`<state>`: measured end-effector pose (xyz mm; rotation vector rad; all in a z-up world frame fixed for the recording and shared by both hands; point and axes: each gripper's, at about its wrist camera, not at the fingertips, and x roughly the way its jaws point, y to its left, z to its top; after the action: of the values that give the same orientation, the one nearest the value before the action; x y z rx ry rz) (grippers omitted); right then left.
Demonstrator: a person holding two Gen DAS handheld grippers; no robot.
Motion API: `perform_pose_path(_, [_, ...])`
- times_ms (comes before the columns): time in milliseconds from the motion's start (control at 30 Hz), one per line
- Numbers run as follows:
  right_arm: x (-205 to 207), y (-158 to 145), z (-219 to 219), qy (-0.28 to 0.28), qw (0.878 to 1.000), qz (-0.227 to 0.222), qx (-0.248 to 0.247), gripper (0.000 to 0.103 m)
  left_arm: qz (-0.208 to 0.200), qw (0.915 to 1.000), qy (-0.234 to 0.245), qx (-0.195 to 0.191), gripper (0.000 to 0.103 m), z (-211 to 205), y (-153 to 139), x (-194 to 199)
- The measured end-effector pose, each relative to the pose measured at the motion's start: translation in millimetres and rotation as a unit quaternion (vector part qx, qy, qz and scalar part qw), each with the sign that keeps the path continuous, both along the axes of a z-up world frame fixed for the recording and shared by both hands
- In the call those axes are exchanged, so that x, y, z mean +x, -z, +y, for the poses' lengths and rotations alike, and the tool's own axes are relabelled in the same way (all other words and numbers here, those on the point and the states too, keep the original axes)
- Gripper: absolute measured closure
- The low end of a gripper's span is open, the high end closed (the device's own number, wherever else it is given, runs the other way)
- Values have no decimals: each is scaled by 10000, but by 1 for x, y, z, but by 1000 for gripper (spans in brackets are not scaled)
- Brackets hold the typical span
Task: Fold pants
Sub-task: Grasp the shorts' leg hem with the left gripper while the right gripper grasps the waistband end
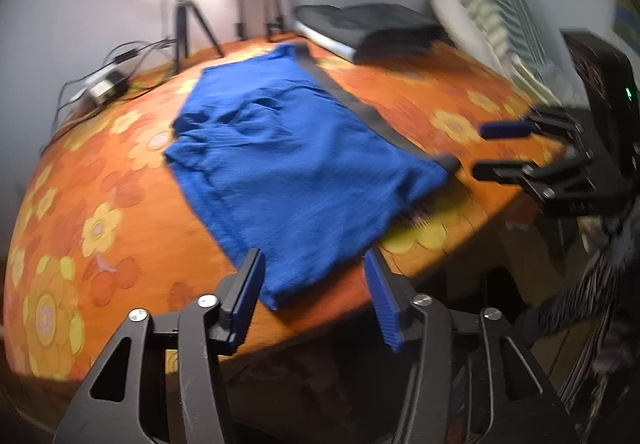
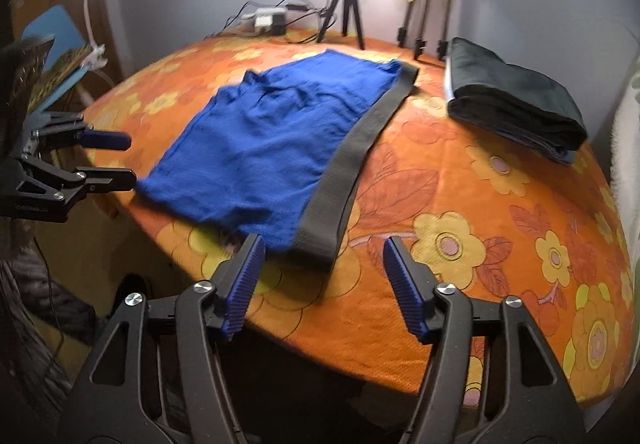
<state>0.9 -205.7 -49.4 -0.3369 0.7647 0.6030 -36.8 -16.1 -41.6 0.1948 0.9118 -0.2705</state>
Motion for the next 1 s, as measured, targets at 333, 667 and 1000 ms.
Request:
perform_pose_path(333, [3,18,19,-561,9964,90,-623,50,332,9994,80,-113,66,5,28,9])
perform_pose_path(667, [7,28,36,-841,9919,65,-949,51,179,9995,261,25,91,3,32,16])
perform_pose_path(1000, [8,32,39,-877,9886,-147,-1216,56,71,9993,298,-233,98,9,26,16])
